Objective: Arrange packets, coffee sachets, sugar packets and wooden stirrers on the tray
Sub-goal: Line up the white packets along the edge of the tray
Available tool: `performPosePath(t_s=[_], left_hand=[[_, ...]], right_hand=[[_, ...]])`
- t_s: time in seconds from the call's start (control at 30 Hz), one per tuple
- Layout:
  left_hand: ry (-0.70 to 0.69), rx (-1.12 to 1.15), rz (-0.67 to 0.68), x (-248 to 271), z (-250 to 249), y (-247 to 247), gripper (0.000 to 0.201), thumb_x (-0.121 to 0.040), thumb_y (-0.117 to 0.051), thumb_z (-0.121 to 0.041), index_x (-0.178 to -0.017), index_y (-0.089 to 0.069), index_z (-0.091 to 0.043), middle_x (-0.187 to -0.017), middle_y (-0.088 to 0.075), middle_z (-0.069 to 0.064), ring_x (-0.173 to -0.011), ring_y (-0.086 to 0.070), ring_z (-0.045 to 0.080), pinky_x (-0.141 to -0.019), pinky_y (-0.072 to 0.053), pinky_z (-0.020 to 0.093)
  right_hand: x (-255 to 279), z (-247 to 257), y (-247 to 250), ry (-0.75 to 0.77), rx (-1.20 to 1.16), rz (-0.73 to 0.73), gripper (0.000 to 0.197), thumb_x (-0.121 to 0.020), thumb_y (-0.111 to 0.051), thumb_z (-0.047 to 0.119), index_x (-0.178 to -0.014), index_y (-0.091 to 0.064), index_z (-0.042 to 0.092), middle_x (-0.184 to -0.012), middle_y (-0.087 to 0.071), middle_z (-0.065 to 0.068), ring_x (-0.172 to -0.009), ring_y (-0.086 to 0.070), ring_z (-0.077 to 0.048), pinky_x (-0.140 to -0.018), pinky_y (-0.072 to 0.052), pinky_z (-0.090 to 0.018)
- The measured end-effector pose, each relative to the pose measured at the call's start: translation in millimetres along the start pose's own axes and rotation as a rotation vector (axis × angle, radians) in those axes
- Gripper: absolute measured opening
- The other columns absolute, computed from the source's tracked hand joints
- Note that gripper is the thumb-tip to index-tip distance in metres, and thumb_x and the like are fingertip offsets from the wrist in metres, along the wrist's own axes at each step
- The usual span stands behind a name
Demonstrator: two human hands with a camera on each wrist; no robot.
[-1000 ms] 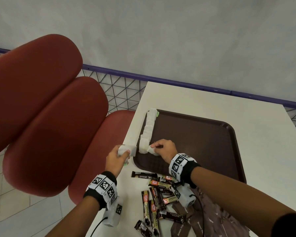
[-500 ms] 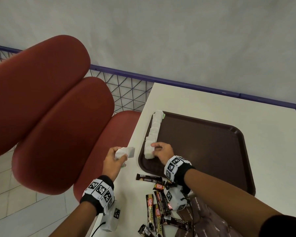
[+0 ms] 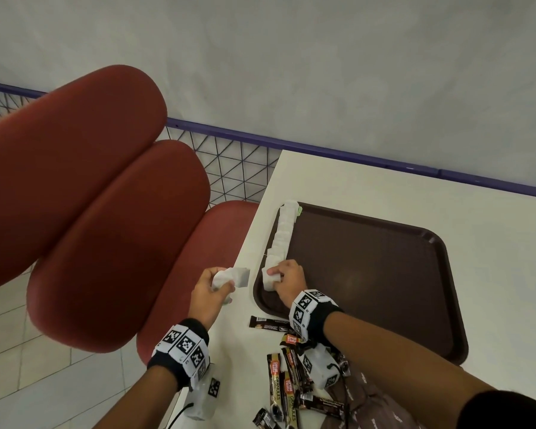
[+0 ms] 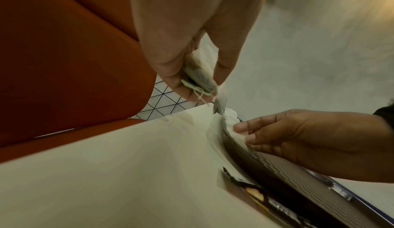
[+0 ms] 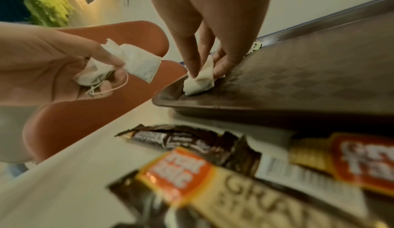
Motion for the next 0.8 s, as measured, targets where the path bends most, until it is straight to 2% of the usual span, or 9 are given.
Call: performPosePath(t_s=[0.13, 0.23, 0.33, 0.5, 0.6, 0.67, 0.73, 0.8], left_hand=[[-0.013, -0.01, 0.019, 1.1, -2.7, -3.1, 0.025, -0.081, -0.065, -0.001, -0.098, -0.056, -0.015, -0.098, -0.057, 0.005, -0.085, -0.057, 0.02, -0.066, -0.053, 0.029], [-0.022, -0.02, 0.024, 3.1, -4.9, -5.1, 0.022, -0.082, -0.063, -0.002, -0.092, -0.057, -0.02, -0.093, -0.058, 0.005, -0.081, -0.056, 0.018, -0.065, -0.053, 0.029], [-0.025, -0.031, 0.034, 3.8, -5.8, -6.0, 0.02, -0.083, -0.062, -0.003, -0.09, -0.059, -0.021, -0.089, -0.06, 0.006, -0.077, -0.057, 0.017, -0.065, -0.053, 0.028], [-0.033, -0.09, 0.065, 4.3, -9.6, -13.2, 0.016, -0.083, -0.061, -0.003, -0.095, -0.061, -0.014, -0.079, -0.061, 0.005, -0.072, -0.056, 0.019, -0.064, -0.054, 0.031], [-0.054, -0.134, 0.117, 4.8, -13.8, -23.6, 0.016, -0.083, -0.061, -0.004, -0.094, -0.062, -0.016, -0.077, -0.061, 0.004, -0.07, -0.055, 0.019, -0.062, -0.052, 0.031], [-0.078, -0.165, 0.157, 6.8, -18.5, -31.1, 0.015, -0.084, -0.061, -0.006, -0.094, -0.062, -0.017, -0.078, -0.061, 0.003, -0.07, -0.056, 0.017, -0.062, -0.051, 0.03], [-0.096, -0.18, 0.187, 7.6, -21.6, -37.3, 0.015, -0.085, -0.061, -0.006, -0.094, -0.063, -0.017, -0.078, -0.062, 0.004, -0.07, -0.057, 0.018, -0.066, -0.053, 0.036], [-0.105, -0.193, 0.198, 7.6, -23.2, -40.2, 0.014, -0.085, -0.061, -0.008, -0.095, -0.065, -0.017, -0.08, -0.064, 0.005, -0.073, -0.058, 0.02, -0.073, -0.053, 0.042]], right_hand=[[1.2, -1.9, -3.7, 0.001, 0.073, 0.064, 0.034, -0.085, -0.05, -0.009, -0.111, -0.065, 0.005, -0.129, -0.042, -0.009, -0.121, -0.035, -0.025, -0.099, -0.023, -0.013], [2.2, -0.3, -3.5, 0.004, 0.091, 0.079, 0.034, -0.085, -0.054, -0.006, -0.115, -0.064, 0.007, -0.132, -0.04, -0.008, -0.122, -0.035, -0.023, -0.095, -0.019, -0.007], [6.1, 5.0, 3.8, 0.018, 0.075, 0.062, 0.04, -0.083, -0.053, -0.008, -0.117, -0.063, 0.012, -0.13, -0.038, -0.007, -0.122, -0.034, -0.022, -0.094, -0.022, -0.01], [18.5, 31.0, 23.1, 0.223, 0.12, -0.013, 0.049, -0.078, -0.043, -0.016, -0.109, -0.065, 0.015, -0.122, -0.044, -0.003, -0.116, -0.034, -0.016, -0.094, -0.029, -0.014], [23.2, 44.5, 25.4, 0.306, 0.067, 0.067, 0.038, -0.08, -0.047, -0.01, -0.104, -0.065, 0.013, -0.119, -0.05, -0.002, -0.106, -0.034, -0.009, -0.094, -0.029, -0.016], [26.4, 51.3, 25.4, 0.328, 0.02, 0.134, 0.024, -0.082, -0.054, -0.002, -0.1, -0.063, 0.011, -0.112, -0.055, -0.004, -0.098, -0.038, -0.008, -0.084, -0.033, -0.016], [29.4, 56.0, 25.8, 0.323, -0.038, 0.181, 0.014, -0.08, -0.062, 0.006, -0.093, -0.063, 0.008, -0.1, -0.058, -0.006, -0.089, -0.044, -0.012, -0.071, -0.036, -0.018], [30.3, 56.4, 27.3, 0.302, -0.074, 0.19, 0.012, -0.076, -0.068, 0.01, -0.087, -0.063, 0.007, -0.092, -0.058, -0.004, -0.084, -0.049, -0.014, -0.071, -0.041, -0.022]])
Point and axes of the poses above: each hand's wrist, its own x-axis away from the middle knuckle, its own y-axis out of the back of the hand, z = x × y, the point moved 7 cm from there along -x, towards the middle knuckle
